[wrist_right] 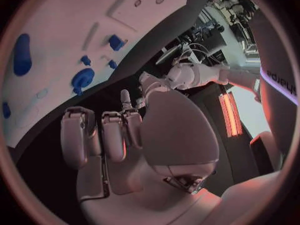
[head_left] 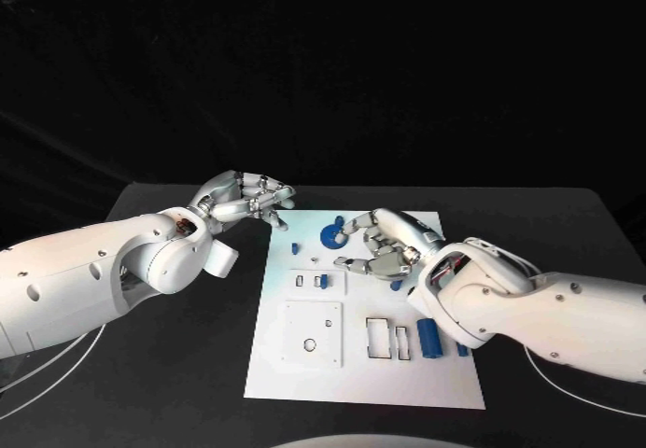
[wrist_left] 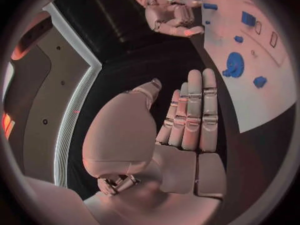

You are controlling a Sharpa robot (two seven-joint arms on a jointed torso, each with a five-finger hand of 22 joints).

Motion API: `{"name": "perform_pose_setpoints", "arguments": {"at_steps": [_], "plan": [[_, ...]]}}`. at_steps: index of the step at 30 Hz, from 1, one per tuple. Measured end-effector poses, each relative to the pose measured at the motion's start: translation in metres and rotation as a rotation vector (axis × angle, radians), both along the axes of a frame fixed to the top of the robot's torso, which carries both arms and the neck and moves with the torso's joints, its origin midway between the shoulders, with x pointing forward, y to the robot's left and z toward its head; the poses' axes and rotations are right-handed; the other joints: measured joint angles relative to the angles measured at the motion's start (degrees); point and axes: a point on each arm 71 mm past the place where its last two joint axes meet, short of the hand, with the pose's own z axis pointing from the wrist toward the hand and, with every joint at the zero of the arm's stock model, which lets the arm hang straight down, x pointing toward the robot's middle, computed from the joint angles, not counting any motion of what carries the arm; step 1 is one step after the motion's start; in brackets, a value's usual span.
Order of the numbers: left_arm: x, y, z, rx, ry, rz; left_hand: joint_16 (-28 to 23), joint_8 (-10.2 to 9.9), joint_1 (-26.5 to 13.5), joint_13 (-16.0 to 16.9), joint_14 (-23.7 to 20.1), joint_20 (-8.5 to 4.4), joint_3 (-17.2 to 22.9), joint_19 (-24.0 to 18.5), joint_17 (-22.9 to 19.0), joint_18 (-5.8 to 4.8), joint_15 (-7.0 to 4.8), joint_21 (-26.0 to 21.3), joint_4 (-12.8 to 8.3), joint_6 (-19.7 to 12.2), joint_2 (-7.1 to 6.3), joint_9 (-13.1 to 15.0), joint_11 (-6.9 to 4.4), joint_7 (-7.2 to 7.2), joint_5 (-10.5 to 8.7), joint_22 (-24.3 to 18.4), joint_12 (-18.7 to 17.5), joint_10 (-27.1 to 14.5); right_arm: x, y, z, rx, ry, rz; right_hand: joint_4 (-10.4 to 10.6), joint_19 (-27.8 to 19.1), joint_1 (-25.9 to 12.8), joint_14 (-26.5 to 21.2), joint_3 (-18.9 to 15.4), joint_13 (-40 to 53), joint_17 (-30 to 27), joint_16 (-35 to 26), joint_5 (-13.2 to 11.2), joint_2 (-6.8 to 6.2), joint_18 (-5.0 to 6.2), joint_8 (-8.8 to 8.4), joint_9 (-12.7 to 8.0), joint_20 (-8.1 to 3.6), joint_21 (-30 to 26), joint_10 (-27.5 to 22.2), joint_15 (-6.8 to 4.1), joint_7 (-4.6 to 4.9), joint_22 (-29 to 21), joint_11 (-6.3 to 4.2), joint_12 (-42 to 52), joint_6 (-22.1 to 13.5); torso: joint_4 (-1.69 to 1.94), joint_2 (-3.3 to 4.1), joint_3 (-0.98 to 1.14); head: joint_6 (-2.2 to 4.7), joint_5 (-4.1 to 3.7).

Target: Assemble the parts on the task board

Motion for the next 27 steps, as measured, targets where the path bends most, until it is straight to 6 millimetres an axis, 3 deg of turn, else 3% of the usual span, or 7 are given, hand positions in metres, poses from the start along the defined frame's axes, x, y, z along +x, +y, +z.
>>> {"name": "perform_pose_setpoints", "arguments": {"at_steps": [2,3,5,9,11,13,27], "plan": [[-0.001,-0.001,-0.003,0.056,0.022,-0.021,15.0,3.2,-0.5,3.6,2.4,-1.36,-1.3,2.0,13.8,0.01,-1.15,5.1,0.8,0.2,0.54,1.8,-1.38,-1.05,0.0,3.1,5.4,1.6,0.003,-0.012,0.008,0.035,0.024,-0.02,0.0,0.0,0.0,0.0,0.0,0.0,0.0,0.0,0.0,0.04,0.0,0.0,0.0,0.0,0.0,0.0,0.0,0.04,0.0,0.0,0.0,0.0,-0.09,-0.19,0.01,-0.07,0.08],[-0.001,-0.002,-0.005,0.086,0.036,-0.032,26.3,6.9,-1.0,8.6,4.7,-2.05,-2.8,2.4,25.2,0.0,-2.03,10.1,1.6,-0.2,0.74,4.1,-2.17,-1.91,0.0,6.3,12.4,1.5,0.005,-0.018,0.012,0.051,0.036,-0.032,0.0,0.0,0.0,0.0,0.0,0.0,0.0,0.0,0.0,0.04,0.0,0.0,0.0,0.0,0.0,0.0,0.0,-0.03,0.0,0.0,0.0,0.1,-0.15,-0.28,0.03,-0.12,0.13],[-0.002,-0.004,-0.009,0.158,0.074,-0.058,34.5,10.8,-2.0,14.5,7.1,-2.81,-3.8,2.0,34.0,0.0,-2.79,16.1,2.6,-0.9,1.66,6.6,-3.4,-2.85,-0.08,11.0,20.5,0.4,0.01,-0.033,0.019,0.085,0.061,-0.064,0.0,0.0,0.0,0.0,0.0,0.0,0.0,0.0,0.0,0.04,0.0,0.0,0.0,0.0,0.0,0.0,0.0,-0.15,0.0,0.0,0.0,0.2,-0.26,-0.49,0.07,-0.21,0.2],[-0.004,-0.011,-0.018,0.296,0.16,-0.112,41.8,17.6,-5.4,24.7,10.3,-4.11,-5.4,3.3,43.6,-0.56,-4.21,29.6,3.0,-1.4,4.01,11.0,-4.66,-4.85,-0.08,26.2,34.4,-1.8,0.016,-0.053,0.026,0.133,0.108,-0.115,0.2,0.0,0.0,0.0,0.2,0.0,0.0,0.0,0.0,0.04,0.0,0.04,0.1,0.0,0.0,0.0,0.0,-0.15,0.0,0.0,0.0,0.2,-0.39,-0.87,0.19,-0.43,0.31],[-0.004,-0.016,-0.021,0.362,0.195,-0.136,43.8,20.7,-7.1,33.4,10.6,-4.43,-5.7,3.6,45.2,-0.91,-4.49,35.1,2.8,-2.0,4.59,13.2,-5.15,-5.46,-0.08,32.6,43.5,-1.2,0.02,-0.06,0.028,0.147,0.123,-0.136,0.2,0.0,0.0,0.0,0.2,0.0,0.0,0.0,0.0,0.04,0.0,0.23,0.1,0.0,0.0,0.0,0.0,-0.15,0.0,0.0,0.0,0.2,-0.4,-1.08,0.24,-0.57,0.35],[-0.002,-0.023,-0.022,0.439,0.224,-0.163,44.4,22.4,-8.9,37.4,10.6,-4.43,-6.3,3.6,45.5,-1.68,-4.49,37.8,3.1,-2.3,5.01,14.4,-5.32,-5.75,-0.08,35.7,47.8,-1.1,0.024,-0.068,0.029,0.16,0.138,-0.16,0.2,0.0,0.0,0.0,0.2,0.0,0.0,0.0,0.0,0.04,0.0,0.23,0.1,0.0,0.0,0.0,0.0,-0.15,0.0,0.0,0.0,0.2,-0.4,-1.26,0.3,-0.75,0.44],[0.012,-0.064,-0.015,0.866,0.222,-0.244,44.7,24.8,-14.4,43.5,10.6,-4.41,-10.9,2.6,45.5,-1.78,-4.49,42.0,3.2,-3.4,5.94,16.5,-5.43,-5.96,-0.08,40.3,53.7,-0.6,0.037,-0.083,0.026,0.178,0.185,-0.241,0.3,0.0,-0.5,0.0,-0.3,0.0,0.0,0.0,0.0,-0.49,0.0,0.45,0.3,0.0,0.0,0.0,0.0,-0.15,0.0,0.0,0.0,0.2,-0.35,-2.19,0.66,-1.65,0.92]]}}
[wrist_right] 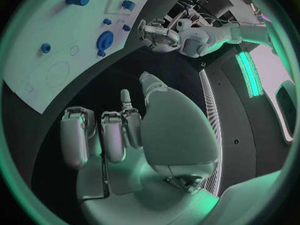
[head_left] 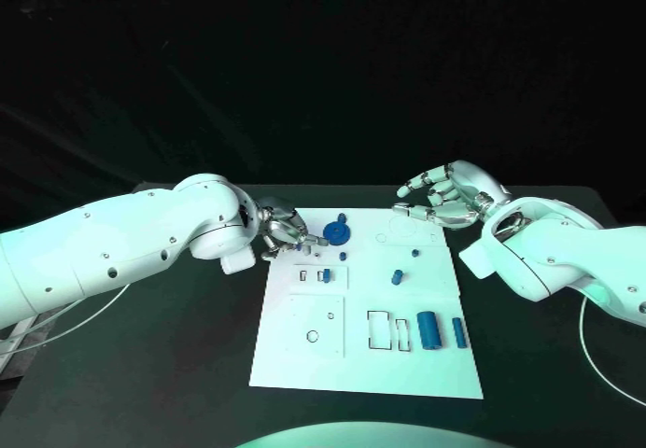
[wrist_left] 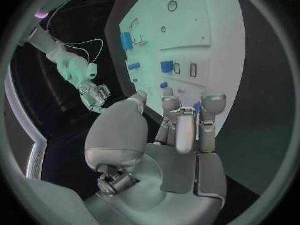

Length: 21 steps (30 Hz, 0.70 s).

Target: Assemble the parts on the task board

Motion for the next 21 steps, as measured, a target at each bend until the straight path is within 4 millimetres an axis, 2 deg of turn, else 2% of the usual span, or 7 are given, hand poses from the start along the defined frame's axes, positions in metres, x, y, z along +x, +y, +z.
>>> {"name": "perform_pose_setpoints", "arguments": {"at_steps": [4,14,21], "plan": [[0.002,-0.01,0.0,0.06,0.0,-0.021,0.0,0.0,-0.2,0.8,0.0,0.0,-0.3,0.0,0.0,0.0,0.0,0.7,0.0,0.0,0.22,0.1,-0.14,0.0,0.0,1.0,0.9,0.6,0.002,-0.001,-0.001,-0.003,0.012,-0.013,0.0,0.0,0.0,0.0,0.0,0.0,0.0,0.0,0.0,0.0,0.0,0.0,0.0,0.0,0.0,0.0,0.0,0.0,0.0,0.0,0.0,0.0,-0.04,-0.05,0.04,-0.08,0.01],[0.007,-0.025,-0.004,0.17,0.028,-0.06,0.0,0.0,-0.2,1.3,0.0,-0.18,-0.7,0.2,0.0,0.0,0.0,1.4,0.1,-0.5,0.23,0.1,-0.2,0.09,0.0,2.2,1.2,0.6,0.005,-0.001,-0.003,-0.011,0.033,-0.029,0.0,0.0,0.0,0.0,0.0,0.0,0.0,0.0,0.0,0.0,0.0,0.0,0.0,0.0,-0.2,-0.2,0.0,0.0,0.0,-0.21,0.0,0.0,0.13,-0.08,-0.03,-0.29,-0.07],[0.009,-0.034,-0.007,0.212,0.043,-0.084,0.0,0.0,-0.2,1.3,0.0,-0.22,-0.9,0.2,0.0,0.0,0.0,1.6,-0.1,-0.9,0.26,0.1,-0.2,0.1,0.0,2.5,1.4,0.6,0.007,-0.001,-0.004,-0.016,0.04,-0.034,0.0,0.0,0.0,0.0,0.0,0.0,0.0,-0.2,0.0,0.0,0.0,0.0,0.0,0.0,-0.2,-0.2,0.0,0.0,0.0,-0.21,-0.3,0.0,0.03,0.04,-0.1,-0.3,0.13]]}}
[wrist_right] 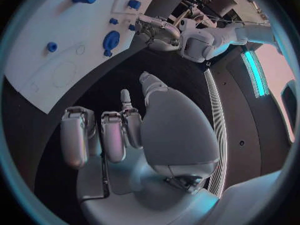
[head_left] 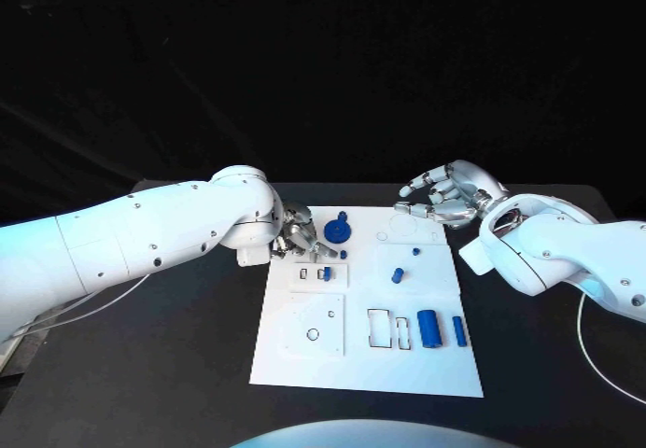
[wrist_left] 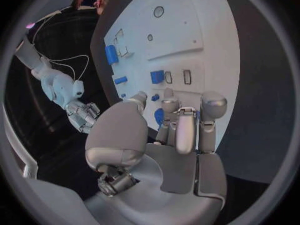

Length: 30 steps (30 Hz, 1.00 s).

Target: Assemble the parts on the task board

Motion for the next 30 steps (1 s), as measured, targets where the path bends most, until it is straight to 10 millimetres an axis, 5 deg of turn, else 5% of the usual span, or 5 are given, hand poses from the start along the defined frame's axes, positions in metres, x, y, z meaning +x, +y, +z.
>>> {"name": "perform_pose_setpoints", "arguments": {"at_steps": [30], "plan": [[-0.003,-0.018,-0.011,0.072,0.052,-0.069,0.0,0.0,0.9,-0.2,0.0,0.01,-0.2,0.0,0.0,0.01,0.0,0.5,0.1,-0.2,0.9,0.0,0.0,0.2,0.0,0.5,0.1,0.0,0.002,0.005,-0.001,-0.004,0.007,0.005,0.0,0.0,0.0,0.0,-0.3,0.0,0.0,-0.3,0.0,0.0,0.0,0.0,0.0,0.0,-1.1,-0.4,0.0,0.0,0.0,0.0,-0.6,0.0,0.01,0.03,0.0,-0.67,-0.08]]}}
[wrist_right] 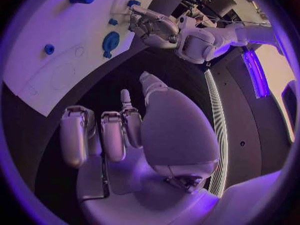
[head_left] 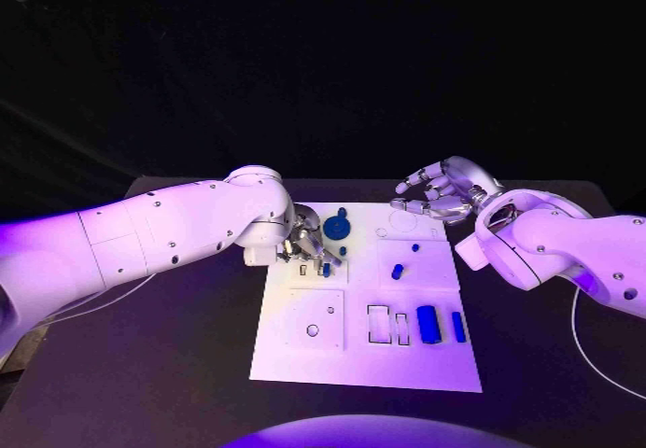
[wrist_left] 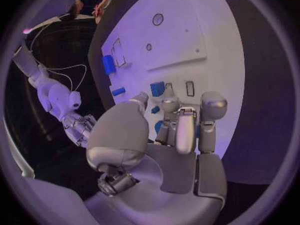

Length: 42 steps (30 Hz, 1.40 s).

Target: Assemble the parts on the task board

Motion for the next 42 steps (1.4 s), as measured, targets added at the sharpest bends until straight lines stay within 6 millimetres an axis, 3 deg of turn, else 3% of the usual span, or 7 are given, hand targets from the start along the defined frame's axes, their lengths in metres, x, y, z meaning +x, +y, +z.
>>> {"name": "perform_pose_setpoints", "arguments": {"at_steps": [21,28,31,35,38,41,42], "plan": [[-0.001,-0.002,-0.001,0.001,0.02,-0.011,0.0,-0.6,4.8,0.0,0.0,0.41,1.3,-0.4,0.0,0.0,0.0,0.9,-0.3,0.0,2.72,-0.1,0.39,0.0,0.0,0.8,0.3,-0.5,0.001,0.0,-0.001,-0.004,0.006,0.002,0.0,0.0,0.0,0.0,0.0,0.0,0.0,0.0,0.0,0.05,0.0,0.0,0.0,0.0,0.0,0.0,0.0,0.0,0.0,0.0,-0.2,0.0,-0.03,0.06,-0.03,-0.28,0.08],[-0.001,-0.002,-0.001,-0.007,0.03,-0.006,0.0,-0.8,7.1,-0.1,0.0,0.61,3.5,-0.6,0.0,0.0,0.0,1.3,-0.4,0.0,3.45,-0.1,0.21,0.0,0.0,1.1,0.5,-0.6,0.002,0.001,-0.002,-0.006,0.009,0.003,0.0,0.0,-0.3,0.0,0.0,0.0,0.0,0.0,0.0,0.27,0.0,0.0,0.0,0.0,0.0,0.0,0.0,0.0,0.0,0.0,-0.2,0.0,-0.02,0.04,-0.03,-0.41,0.03],[-0.001,-0.001,-0.001,-0.018,0.04,0.002,0.0,-0.8,10.1,-0.1,0.0,0.48,6.3,-0.7,0.0,0.0,0.0,1.3,-1.2,0.0,3.75,-0.1,-0.1,-0.01,-0.01,1.2,0.5,-1.0,0.002,0.001,-0.002,-0.007,0.011,0.003,0.0,0.0,-0.3,0.0,0.0,0.0,0.0,0.0,0.0,0.27,0.0,0.0,0.0,0.0,0.0,0.0,0.0,0.0,0.0,0.0,-0.2,0.0,-0.02,0.04,-0.02,-0.44,0.03],[-0.001,0.002,-0.002,-0.039,0.06,0.021,0.0,-1.0,12.8,0.0,0.0,0.4,10.8,-0.8,0.0,0.01,-0.44,2.0,-2.8,-0.3,3.27,-0.1,-0.1,-0.3,-0.2,1.8,0.8,-1.0,0.002,0.0,-0.003,-0.009,0.013,0.002,0.0,0.0,-0.3,0.0,0.0,0.0,0.0,0.0,0.0,0.27,0.0,0.0,0.0,0.0,0.0,0.0,0.0,0.0,0.0,0.0,-0.2,0.0,-0.02,0.04,-0.01,-0.52,0.03],[-0.001,0.005,-0.002,-0.058,0.081,0.037,0.0,0.6,14.0,0.5,0.0,0.41,13.1,-0.8,0.0,-0.89,-0.44,2.3,-0.8,-0.3,2.14,-0.1,-0.23,-0.47,-0.29,2.4,1.2,-0.8,0.003,0.0,-0.003,-0.01,0.015,0.001,0.0,0.0,-0.3,0.0,0.0,0.0,0.0,-0.2,0.0,0.27,0.0,0.22,0.1,0.0,-0.4,0.0,0.0,0.0,0.0,0.0,-0.2,0.0,0.0,0.03,0.0,-0.57,0.03],[-0.001,0.008,-0.003,-0.077,0.101,0.053,0.0,2.7,14.0,0.9,0.0,0.28,15.7,-1.0,0.0,-0.89,-0.44,2.4,1.8,-0.6,0.98,-0.1,-0.64,-0.83,-0.22,2.6,1.7,-0.4,0.003,-0.001,-0.004,-0.012,0.017,-0.003,0.0,0.0,-0.3,0.0,0.0,0.0,0.0,-0.2,0.0,0.27,0.0,0.22,0.1,0.0,-0.4,0.0,0.0,0.0,0.0,0.0,-0.2,0.0,0.02,0.03,0.0,-0.53,0.09],[-0.001,0.009,-0.003,-0.083,0.106,0.058,0.0,3.3,13.2,0.9,0.1,0.2,17.6,-1.0,0.0,-0.89,-0.56,2.6,1.5,-0.7,0.23,-0.1,-0.54,-0.94,-0.22,2.7,1.9,-0.3,0.004,-0.002,-0.005,-0.013,0.017,-0.004,0.0,0.0,-0.3,0.0,0.0,0.0,0.0,-0.2,0.0,0.27,0.0,0.22,0.1,0.0,-0.4,0.0,0.0,0.0,0.0,0.0,-0.2,0.0,0.02,0.03,0.0,-0.52,0.13]]}}
